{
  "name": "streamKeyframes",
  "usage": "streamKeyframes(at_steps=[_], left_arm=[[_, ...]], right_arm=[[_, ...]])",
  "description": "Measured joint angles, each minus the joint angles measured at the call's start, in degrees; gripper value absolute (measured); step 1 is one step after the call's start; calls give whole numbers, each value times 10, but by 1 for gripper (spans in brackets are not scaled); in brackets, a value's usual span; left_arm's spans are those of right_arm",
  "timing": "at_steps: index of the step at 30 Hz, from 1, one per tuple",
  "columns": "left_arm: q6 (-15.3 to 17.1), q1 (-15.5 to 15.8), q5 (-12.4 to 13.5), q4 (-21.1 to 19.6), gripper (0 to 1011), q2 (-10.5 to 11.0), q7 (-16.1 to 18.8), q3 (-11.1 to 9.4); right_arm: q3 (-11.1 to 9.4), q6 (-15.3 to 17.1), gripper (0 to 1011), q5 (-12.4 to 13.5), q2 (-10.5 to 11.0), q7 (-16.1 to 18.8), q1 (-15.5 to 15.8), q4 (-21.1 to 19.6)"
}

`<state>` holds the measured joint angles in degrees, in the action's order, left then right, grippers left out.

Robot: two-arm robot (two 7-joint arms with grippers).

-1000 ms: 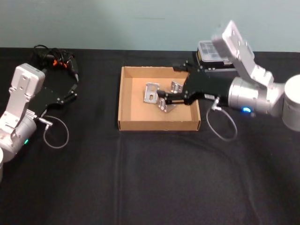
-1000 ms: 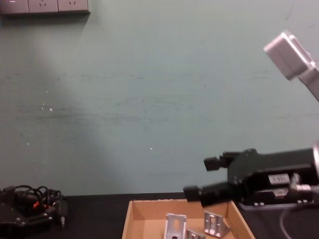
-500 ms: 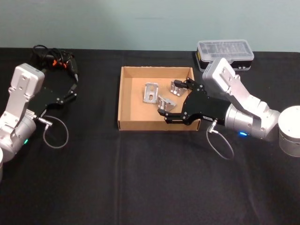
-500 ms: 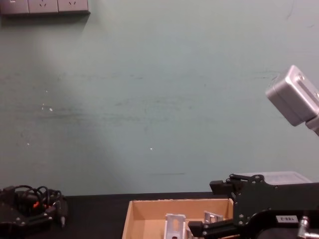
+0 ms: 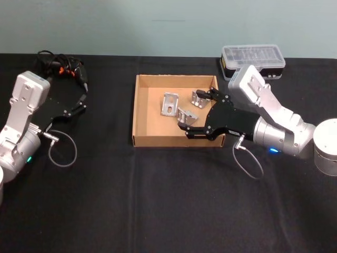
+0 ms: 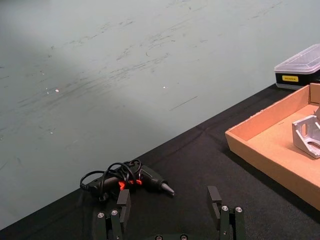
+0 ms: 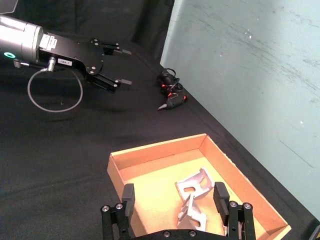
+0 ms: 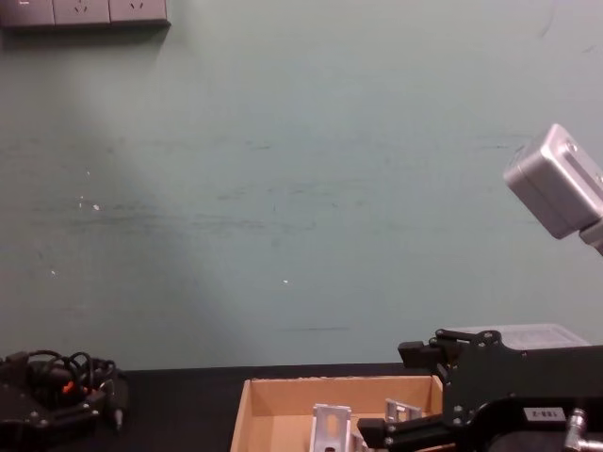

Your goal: Use one hand to pick up the angle iron from the table and place it into the box.

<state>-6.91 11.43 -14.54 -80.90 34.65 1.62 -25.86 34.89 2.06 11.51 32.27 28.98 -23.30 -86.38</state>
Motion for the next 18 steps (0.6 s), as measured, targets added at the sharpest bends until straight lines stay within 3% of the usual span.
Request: streamKeyframes(at_steps=[18], left_arm=[[0, 0, 0, 0, 1000, 0, 0, 0]], right_arm=[[0, -1, 1004, 1, 1, 1, 0, 1]])
